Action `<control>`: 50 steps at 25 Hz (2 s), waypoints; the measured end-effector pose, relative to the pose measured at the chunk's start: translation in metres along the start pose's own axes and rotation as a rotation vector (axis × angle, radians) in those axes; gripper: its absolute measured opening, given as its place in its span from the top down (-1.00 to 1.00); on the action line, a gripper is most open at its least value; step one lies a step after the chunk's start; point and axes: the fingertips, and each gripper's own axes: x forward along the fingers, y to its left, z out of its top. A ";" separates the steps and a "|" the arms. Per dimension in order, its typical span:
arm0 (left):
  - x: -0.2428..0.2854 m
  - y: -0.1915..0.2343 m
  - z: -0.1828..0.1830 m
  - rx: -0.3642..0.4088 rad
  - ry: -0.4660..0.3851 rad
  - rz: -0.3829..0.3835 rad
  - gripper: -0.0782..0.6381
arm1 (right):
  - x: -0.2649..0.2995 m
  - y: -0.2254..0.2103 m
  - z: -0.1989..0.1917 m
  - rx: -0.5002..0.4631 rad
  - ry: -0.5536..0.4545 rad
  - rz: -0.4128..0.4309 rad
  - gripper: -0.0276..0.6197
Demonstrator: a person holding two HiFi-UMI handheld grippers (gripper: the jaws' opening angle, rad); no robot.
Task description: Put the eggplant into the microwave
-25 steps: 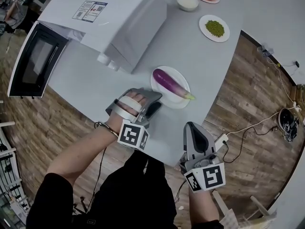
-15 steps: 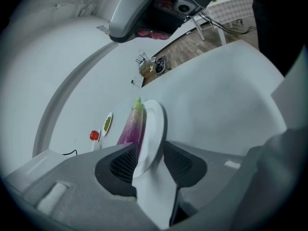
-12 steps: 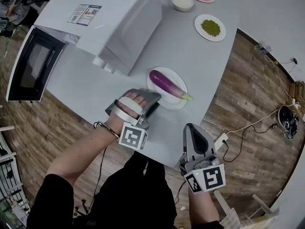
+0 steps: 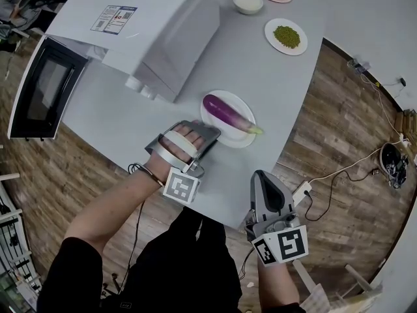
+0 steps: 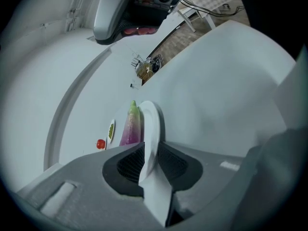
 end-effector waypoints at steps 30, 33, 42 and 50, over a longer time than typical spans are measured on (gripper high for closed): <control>-0.006 -0.004 0.006 0.100 -0.002 0.107 0.73 | 0.041 -0.024 -0.019 -0.109 0.111 -0.004 0.89; -0.009 -0.004 0.007 0.109 -0.007 0.115 0.73 | 0.062 -0.025 -0.017 -0.186 0.146 0.017 0.80; -0.027 -0.013 0.006 0.127 -0.028 0.138 0.74 | 0.105 -0.034 -0.038 -0.362 0.397 0.119 0.26; -0.036 -0.018 0.002 0.141 -0.030 0.183 0.74 | 0.111 -0.029 -0.069 -0.375 0.491 0.140 0.21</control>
